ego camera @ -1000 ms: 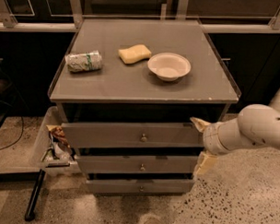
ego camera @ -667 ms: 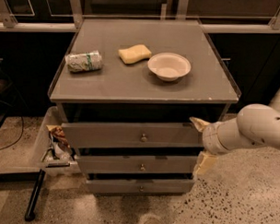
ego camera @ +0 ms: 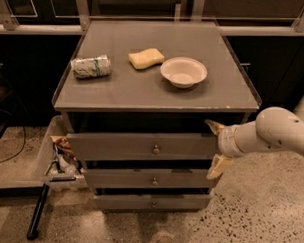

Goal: Open top drawer

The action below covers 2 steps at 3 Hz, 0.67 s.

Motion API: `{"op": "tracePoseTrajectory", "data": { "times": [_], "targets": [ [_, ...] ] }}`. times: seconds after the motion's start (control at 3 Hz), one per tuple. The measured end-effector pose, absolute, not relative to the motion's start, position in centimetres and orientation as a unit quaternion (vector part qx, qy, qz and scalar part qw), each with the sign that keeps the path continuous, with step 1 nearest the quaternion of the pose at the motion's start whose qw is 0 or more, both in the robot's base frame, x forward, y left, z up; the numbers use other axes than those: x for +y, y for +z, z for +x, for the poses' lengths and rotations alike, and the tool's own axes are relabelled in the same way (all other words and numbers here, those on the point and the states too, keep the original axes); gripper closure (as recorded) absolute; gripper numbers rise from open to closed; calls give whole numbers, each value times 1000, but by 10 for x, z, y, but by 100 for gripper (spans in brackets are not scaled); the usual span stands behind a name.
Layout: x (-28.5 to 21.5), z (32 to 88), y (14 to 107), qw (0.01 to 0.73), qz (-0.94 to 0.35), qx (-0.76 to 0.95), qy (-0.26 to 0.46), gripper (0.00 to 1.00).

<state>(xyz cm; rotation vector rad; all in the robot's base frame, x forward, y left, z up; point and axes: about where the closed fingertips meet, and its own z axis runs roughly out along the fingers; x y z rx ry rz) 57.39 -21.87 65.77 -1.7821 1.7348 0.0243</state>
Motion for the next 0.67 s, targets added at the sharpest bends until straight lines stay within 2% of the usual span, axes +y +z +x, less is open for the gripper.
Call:
{"op": "tracePoseTrajectory", "data": {
  "times": [0.67],
  "targets": [
    [-209,613,636,336,-689,642,34,0]
  ]
}}
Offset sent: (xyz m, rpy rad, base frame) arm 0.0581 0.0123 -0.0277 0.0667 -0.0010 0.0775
